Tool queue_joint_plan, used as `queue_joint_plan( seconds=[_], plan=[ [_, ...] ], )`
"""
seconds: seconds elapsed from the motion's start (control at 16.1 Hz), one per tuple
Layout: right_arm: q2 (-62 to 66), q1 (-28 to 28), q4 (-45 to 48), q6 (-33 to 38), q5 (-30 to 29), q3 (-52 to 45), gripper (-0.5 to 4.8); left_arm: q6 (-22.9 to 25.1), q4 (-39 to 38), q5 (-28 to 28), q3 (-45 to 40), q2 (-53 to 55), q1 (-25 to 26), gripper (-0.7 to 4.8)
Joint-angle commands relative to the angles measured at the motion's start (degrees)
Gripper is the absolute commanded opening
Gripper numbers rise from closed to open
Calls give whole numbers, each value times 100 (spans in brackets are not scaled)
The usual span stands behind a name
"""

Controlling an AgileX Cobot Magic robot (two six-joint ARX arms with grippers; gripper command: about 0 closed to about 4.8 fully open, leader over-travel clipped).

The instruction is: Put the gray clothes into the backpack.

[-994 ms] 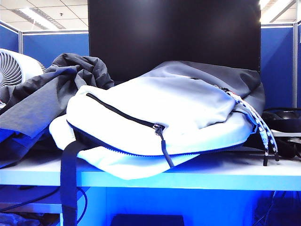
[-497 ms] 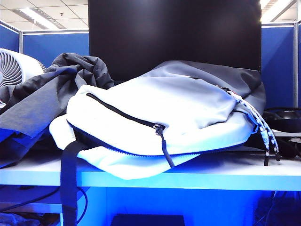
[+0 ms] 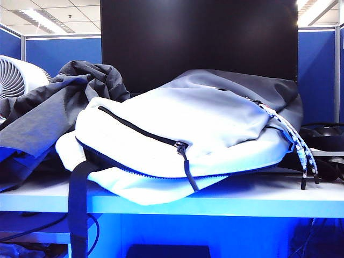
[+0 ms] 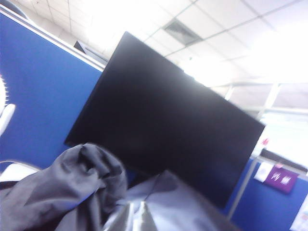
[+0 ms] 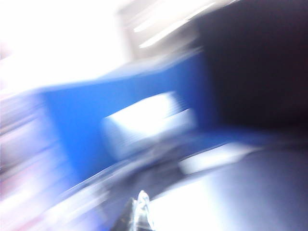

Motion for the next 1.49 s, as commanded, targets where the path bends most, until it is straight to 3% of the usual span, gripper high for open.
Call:
queue_joint_plan(
  seconds=[0.06,0.12,0.19,0.31,0.43,0.5,1.06,1.3,1.43,1.49],
  plan=[
    [1578,1425,-868,-439,-603,1019,11,133,-107,-50,26,11,2,30],
    [2061,2009,-1211,-942,-11,1325,87,164,-114,-66,26,11,13,30],
    [2833,3042,-1526,-1580,1388,1714,244,291,-184,-188,26,9,35,30],
    [3342,3628,-1609,-2090,2656,1834,270,391,-240,-203,26,7,37,30],
    [3849,4116,-1672,-2946,3713,1834,473,422,-367,-199,26,7,35,30],
    [4089,4247,-1670,-3128,4197,1834,479,420,-400,-197,26,7,35,30],
    [5836,4374,-931,-3840,5005,1858,479,422,-693,-197,26,4,33,30],
    [6295,4352,-151,-4039,5810,1858,479,420,-815,-173,26,4,33,31],
    [6437,4308,131,-4094,5899,1860,479,422,-837,-151,26,4,33,30],
    [6463,4284,157,-4092,5890,1875,402,422,-837,-153,26,4,33,30]
  ],
)
